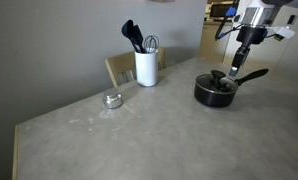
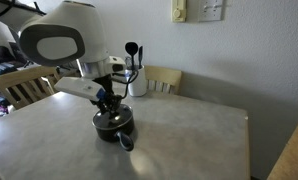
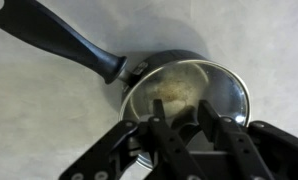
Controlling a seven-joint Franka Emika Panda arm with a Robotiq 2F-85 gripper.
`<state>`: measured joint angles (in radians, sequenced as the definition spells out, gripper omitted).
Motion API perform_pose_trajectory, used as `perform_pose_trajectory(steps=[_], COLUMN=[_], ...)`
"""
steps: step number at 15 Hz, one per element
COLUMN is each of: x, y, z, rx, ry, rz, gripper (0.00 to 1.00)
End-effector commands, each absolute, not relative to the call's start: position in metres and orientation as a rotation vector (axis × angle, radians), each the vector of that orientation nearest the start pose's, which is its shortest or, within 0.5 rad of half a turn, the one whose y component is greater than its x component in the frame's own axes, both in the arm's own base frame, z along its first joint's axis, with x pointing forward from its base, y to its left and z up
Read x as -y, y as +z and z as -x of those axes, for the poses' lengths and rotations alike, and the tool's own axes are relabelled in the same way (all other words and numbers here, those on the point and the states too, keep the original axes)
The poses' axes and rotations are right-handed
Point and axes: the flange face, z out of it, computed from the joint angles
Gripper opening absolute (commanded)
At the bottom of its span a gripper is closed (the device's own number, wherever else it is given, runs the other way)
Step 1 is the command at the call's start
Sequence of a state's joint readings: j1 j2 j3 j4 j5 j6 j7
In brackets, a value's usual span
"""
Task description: Remove the lid from the black pot
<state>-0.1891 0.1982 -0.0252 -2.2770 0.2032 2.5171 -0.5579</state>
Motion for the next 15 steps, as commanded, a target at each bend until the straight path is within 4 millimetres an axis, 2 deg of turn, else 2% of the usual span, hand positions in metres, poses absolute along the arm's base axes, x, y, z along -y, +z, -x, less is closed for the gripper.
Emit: perform_pose_trajectory(steps=[1,3,5,11,15], x=[0.118,0.114,0.107,0.078,0.067], y=[0.271,0.273,0.274,0.261,0.252], z=[-0.532,-0.538,-0.546,-0.590,-0.613], rx=[0.282,0.255,0.155,-0.438,-0.627], ry=[-0.159,-0.168,-0.155,-0.101,-0.095], rz=[3.024,3.023,3.025,3.004,2.970], gripper=[0.74,0.88,0.99,1.00,1.00])
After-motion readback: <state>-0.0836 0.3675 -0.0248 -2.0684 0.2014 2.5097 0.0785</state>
